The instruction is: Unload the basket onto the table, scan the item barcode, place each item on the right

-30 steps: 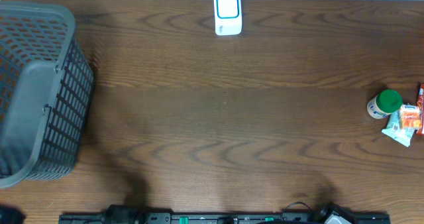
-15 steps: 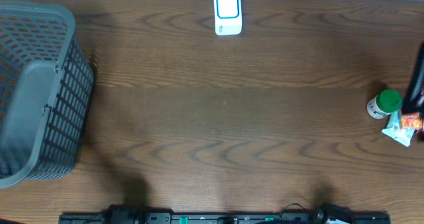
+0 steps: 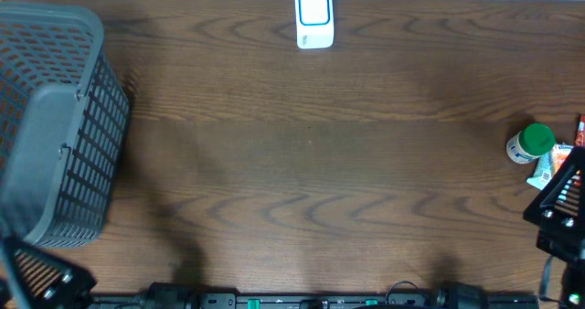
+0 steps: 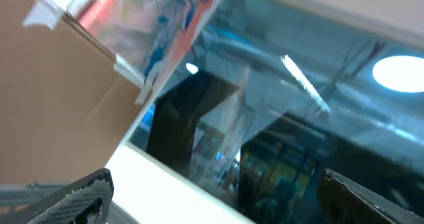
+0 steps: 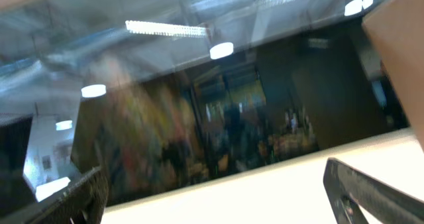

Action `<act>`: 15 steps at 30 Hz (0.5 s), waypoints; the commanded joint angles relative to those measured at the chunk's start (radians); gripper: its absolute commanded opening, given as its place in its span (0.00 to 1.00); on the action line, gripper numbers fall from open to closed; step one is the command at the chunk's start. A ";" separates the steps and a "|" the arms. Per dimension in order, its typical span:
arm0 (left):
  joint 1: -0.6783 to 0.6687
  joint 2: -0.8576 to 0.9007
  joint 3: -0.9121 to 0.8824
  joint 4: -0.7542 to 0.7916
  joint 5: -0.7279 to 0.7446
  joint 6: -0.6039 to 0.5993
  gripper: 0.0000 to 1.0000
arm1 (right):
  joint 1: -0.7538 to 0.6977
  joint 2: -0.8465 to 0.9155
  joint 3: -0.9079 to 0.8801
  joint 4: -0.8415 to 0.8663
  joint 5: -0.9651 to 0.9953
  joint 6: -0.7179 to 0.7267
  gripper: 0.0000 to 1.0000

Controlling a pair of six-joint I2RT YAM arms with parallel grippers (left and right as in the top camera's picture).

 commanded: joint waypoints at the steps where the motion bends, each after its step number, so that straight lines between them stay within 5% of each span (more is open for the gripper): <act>1: 0.004 -0.002 -0.047 0.006 0.035 0.016 0.98 | 0.006 -0.089 -0.117 0.067 0.045 -0.019 0.99; 8: 0.004 -0.001 -0.127 0.010 0.034 0.016 0.98 | 0.005 -0.369 -0.399 0.242 0.200 -0.019 0.99; 15: 0.004 0.003 -0.187 -0.066 0.034 0.016 0.98 | 0.008 -0.337 -0.467 0.207 0.200 0.032 0.99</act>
